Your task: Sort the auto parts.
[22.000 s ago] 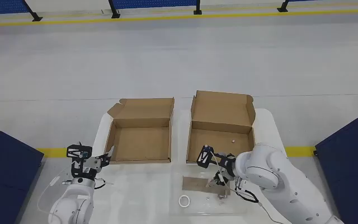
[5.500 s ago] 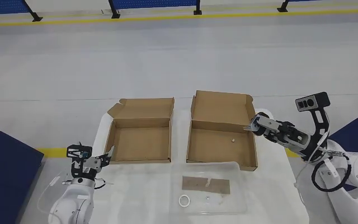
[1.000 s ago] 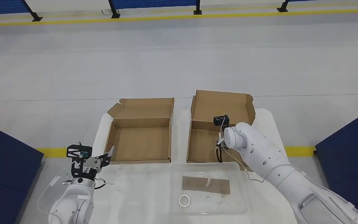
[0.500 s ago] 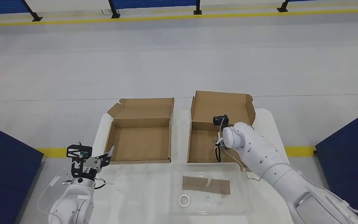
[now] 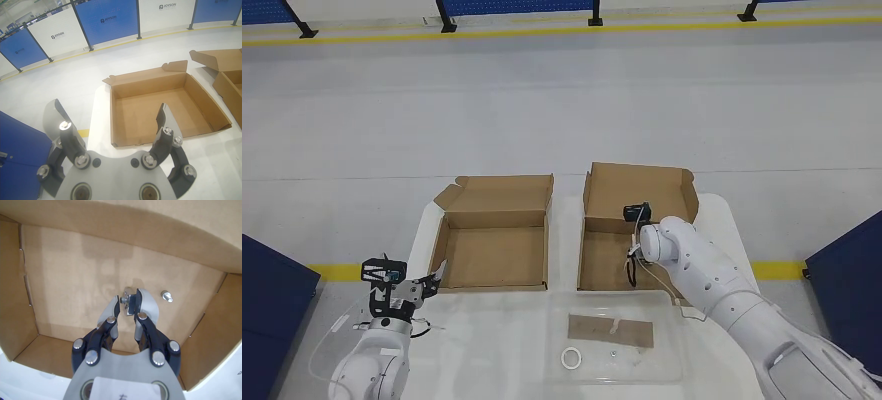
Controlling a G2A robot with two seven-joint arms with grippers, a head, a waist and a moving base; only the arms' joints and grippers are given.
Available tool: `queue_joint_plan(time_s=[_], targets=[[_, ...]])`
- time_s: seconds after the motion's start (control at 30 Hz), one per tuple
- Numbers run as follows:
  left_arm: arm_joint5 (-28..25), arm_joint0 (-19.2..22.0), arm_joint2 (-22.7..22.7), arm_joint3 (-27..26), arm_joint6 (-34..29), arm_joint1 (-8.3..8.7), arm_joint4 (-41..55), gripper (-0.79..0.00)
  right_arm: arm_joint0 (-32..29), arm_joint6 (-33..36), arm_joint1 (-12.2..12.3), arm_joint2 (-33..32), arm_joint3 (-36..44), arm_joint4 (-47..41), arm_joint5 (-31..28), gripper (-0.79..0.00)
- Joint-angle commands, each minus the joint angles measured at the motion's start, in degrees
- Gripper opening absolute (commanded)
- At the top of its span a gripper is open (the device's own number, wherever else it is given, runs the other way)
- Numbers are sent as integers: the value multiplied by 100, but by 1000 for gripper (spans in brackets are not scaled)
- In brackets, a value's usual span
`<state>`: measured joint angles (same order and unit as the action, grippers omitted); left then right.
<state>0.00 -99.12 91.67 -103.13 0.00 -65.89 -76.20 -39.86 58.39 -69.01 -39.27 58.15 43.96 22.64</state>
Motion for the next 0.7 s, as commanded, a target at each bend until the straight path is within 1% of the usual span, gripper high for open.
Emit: queue_joint_plan(time_s=[0.0,0.03,0.07,0.1,0.13,0.27,0.37,0.43,0.67], targets=[[0,0,0,0,0,0,0,0,-19,23,7,-47,53,46,5,-520],[0,0,0,0,0,0,0,0,-31,37,12,-73,88,64,6,-443],[0,0,0,0,0,0,0,0,-43,48,20,-104,122,85,14,-289],[0,0,0,0,0,0,0,0,-57,55,29,-139,166,109,26,-18],[0,0,0,0,0,0,0,0,-76,69,41,-180,219,127,36,0],[0,0,0,0,0,0,0,0,-190,170,129,-402,554,289,134,0],[0,0,0,0,0,0,0,0,-342,359,245,-644,966,491,214,0],[0,0,0,0,0,0,0,0,-451,517,326,-832,1285,547,142,0],[0,0,0,0,0,0,0,0,-451,517,326,-832,1285,547,142,0]])
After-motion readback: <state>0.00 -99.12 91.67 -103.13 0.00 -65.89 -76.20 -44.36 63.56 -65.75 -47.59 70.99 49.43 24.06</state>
